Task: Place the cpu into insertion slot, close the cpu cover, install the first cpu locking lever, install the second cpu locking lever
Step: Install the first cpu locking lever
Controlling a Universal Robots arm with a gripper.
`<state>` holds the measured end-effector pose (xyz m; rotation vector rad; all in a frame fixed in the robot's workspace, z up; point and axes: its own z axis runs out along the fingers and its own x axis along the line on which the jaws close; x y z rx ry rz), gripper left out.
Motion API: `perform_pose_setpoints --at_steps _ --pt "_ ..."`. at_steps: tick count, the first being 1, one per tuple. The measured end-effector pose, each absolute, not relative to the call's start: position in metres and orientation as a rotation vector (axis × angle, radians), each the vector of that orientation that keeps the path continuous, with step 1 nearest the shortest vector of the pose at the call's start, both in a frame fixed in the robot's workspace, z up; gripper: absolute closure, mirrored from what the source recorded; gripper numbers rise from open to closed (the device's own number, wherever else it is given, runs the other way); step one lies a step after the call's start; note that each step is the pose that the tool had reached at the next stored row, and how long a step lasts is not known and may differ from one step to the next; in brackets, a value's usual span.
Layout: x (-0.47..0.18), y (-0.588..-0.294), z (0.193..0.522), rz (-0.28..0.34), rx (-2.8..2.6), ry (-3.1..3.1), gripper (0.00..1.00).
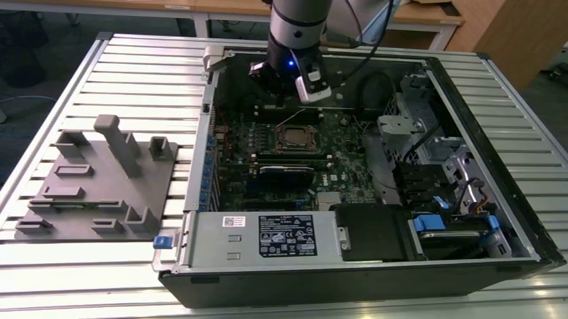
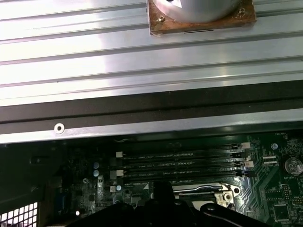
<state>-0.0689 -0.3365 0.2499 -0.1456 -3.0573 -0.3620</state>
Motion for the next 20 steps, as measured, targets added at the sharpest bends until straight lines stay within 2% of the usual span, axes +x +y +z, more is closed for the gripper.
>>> perform_pose_setpoints --at_steps 20 --pt "-0.0689 -0.3365 0.2446 -0.372 -0.138 -3.111 0.90"
